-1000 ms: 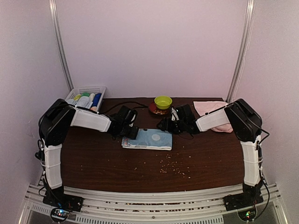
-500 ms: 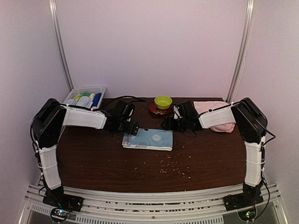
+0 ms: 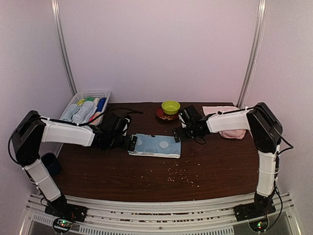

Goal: Roll the towels
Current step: Adjust the towel at the center of the board, then rotate the towel at the center of the board.

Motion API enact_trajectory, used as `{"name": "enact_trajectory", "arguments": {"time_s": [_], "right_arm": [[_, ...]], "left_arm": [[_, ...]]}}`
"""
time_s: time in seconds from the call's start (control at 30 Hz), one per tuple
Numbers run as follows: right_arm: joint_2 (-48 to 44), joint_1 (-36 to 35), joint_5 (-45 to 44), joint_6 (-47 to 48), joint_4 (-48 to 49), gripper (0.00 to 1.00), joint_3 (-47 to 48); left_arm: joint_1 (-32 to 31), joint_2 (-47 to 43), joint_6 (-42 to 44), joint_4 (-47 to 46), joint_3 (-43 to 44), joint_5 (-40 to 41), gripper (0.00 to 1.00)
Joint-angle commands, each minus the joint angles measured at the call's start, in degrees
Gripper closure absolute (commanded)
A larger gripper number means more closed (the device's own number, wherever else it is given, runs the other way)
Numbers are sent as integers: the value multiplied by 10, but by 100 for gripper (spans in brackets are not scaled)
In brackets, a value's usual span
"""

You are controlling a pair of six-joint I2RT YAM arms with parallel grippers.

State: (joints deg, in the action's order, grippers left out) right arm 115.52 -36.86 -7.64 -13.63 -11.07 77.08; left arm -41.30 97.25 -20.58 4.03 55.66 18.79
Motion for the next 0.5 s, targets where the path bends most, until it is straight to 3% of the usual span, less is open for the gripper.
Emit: {"name": "enact_trajectory", "arguments": {"time_s": [0.0,0.23,0.47], "right_arm": [[20,-29,-53,40,-43,0,20],[42,-56,-138,38,-110,0,38],[37,-117,-161,34,-164,0,12]], "left_arm": [[-10,-48,-23,-42,-50,-2,2],[-12,-84,-34,-76,-119,3,2],[-13,-113,-36,-97,-162,29,2]]}}
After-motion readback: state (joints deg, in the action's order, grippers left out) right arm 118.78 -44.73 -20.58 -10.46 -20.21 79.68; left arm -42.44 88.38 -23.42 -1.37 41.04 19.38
